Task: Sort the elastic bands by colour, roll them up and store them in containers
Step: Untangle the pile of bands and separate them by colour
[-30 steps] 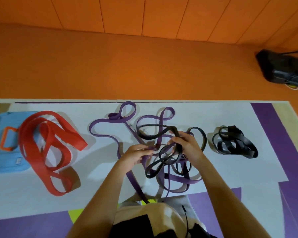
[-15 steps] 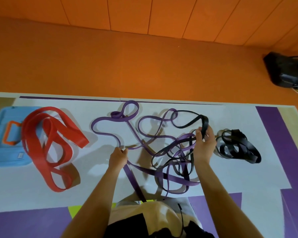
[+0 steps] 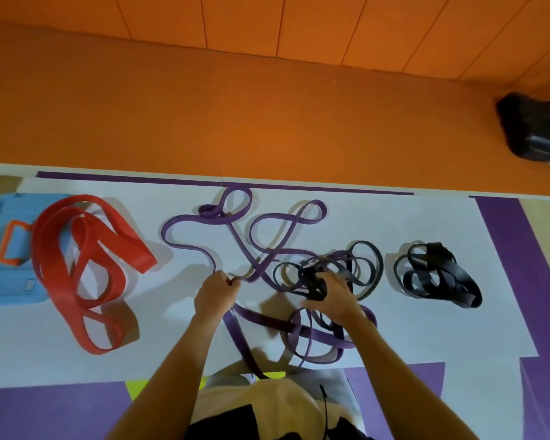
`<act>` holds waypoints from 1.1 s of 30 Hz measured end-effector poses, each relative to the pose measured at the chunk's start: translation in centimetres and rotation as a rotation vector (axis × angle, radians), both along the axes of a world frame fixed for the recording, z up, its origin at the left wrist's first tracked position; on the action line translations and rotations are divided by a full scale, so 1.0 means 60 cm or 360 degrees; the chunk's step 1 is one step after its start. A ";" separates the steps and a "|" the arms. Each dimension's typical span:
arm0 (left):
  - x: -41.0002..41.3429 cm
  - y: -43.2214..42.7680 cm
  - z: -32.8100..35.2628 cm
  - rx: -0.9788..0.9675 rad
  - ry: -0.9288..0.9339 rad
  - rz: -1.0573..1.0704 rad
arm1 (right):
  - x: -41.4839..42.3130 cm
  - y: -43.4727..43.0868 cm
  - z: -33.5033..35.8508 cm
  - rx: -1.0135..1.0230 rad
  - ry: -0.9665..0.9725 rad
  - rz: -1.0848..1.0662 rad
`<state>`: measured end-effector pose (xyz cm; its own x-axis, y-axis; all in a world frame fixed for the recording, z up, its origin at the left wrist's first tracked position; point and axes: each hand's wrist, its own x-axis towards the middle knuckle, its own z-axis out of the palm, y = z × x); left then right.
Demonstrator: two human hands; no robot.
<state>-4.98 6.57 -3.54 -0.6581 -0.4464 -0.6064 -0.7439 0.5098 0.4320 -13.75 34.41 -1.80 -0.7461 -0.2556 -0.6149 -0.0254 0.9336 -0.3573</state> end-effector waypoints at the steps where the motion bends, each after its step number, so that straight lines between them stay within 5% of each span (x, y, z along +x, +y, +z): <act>1: 0.002 0.006 0.001 -0.0007 -0.0002 -0.0015 | 0.004 -0.005 -0.009 0.0093 0.0029 0.0041; 7: 0.012 0.021 0.005 -0.0052 -0.0003 -0.0025 | 0.024 -0.029 -0.032 0.0215 0.0518 0.0099; 13: -0.002 0.041 0.020 -0.0164 0.0186 -0.0010 | 0.036 -0.003 -0.022 -0.0374 0.0390 -0.0561; 19: -0.043 0.088 0.031 -0.0185 0.0583 -0.0274 | -0.001 0.068 0.027 -0.0628 0.0643 -0.1094; 26: -0.067 0.213 0.007 0.0329 0.0106 -0.0688 | -0.024 0.150 0.060 -0.0647 0.1043 -0.1394; 33: -0.063 0.299 -0.015 0.0279 0.0050 -0.1015 | -0.015 0.165 0.014 -0.0308 0.0353 -0.0750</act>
<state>-8.76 24.53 -4.47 -0.7793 0.1404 -0.6107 -0.3049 0.7665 0.5653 -14.66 44.33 -0.96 -0.9133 0.0446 -0.4049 0.2851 0.7799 -0.5571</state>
